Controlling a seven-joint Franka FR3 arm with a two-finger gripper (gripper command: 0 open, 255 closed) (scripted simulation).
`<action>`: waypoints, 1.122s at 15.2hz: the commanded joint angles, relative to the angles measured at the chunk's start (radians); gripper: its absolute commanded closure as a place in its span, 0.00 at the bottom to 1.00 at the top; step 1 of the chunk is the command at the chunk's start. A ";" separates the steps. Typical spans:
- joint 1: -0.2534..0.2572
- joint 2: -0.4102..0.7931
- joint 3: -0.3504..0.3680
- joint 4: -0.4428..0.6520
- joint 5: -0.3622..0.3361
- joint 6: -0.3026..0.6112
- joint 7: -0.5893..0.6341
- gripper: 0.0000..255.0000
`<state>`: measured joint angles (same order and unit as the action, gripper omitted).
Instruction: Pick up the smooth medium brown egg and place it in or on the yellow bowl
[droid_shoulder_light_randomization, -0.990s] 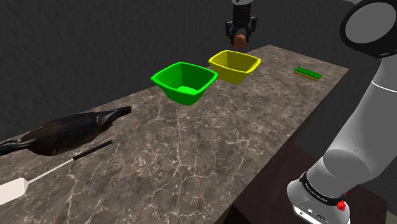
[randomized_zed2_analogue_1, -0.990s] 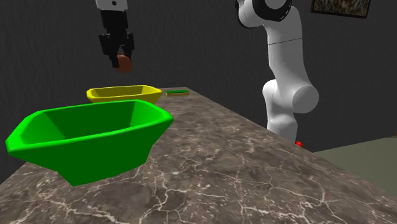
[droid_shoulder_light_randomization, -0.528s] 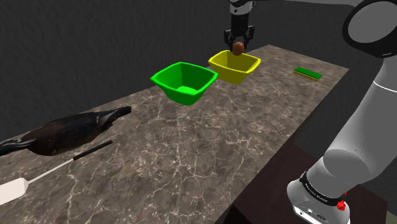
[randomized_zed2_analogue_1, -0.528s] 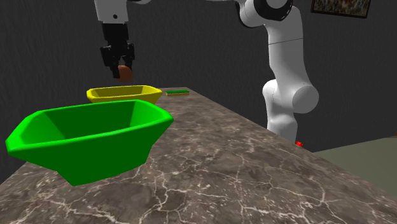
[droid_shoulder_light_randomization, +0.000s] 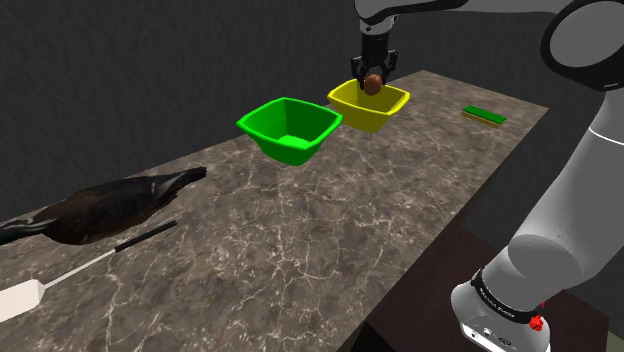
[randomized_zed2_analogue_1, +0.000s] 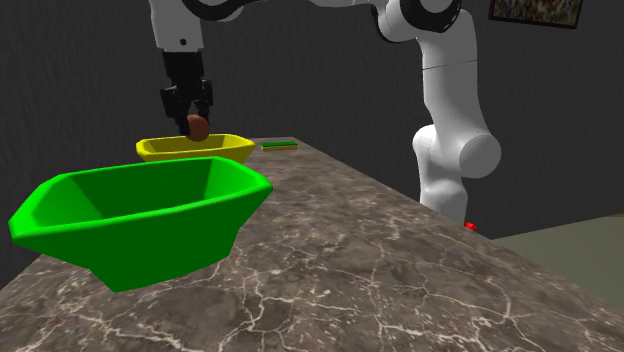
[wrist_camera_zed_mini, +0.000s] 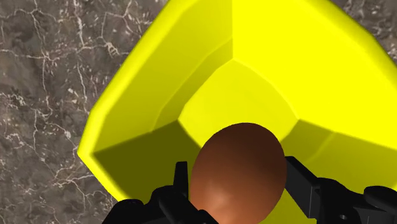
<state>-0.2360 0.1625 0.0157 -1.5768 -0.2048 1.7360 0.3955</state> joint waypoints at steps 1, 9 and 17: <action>0.000 0.000 0.000 -0.001 0.000 0.002 0.001 1.00; 0.000 0.000 0.000 -0.001 0.000 0.001 0.000 0.00; 0.014 0.019 0.008 0.150 0.001 -0.132 -0.005 0.00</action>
<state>-0.2227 0.1822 0.0237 -1.4312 -0.2039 1.6095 0.3906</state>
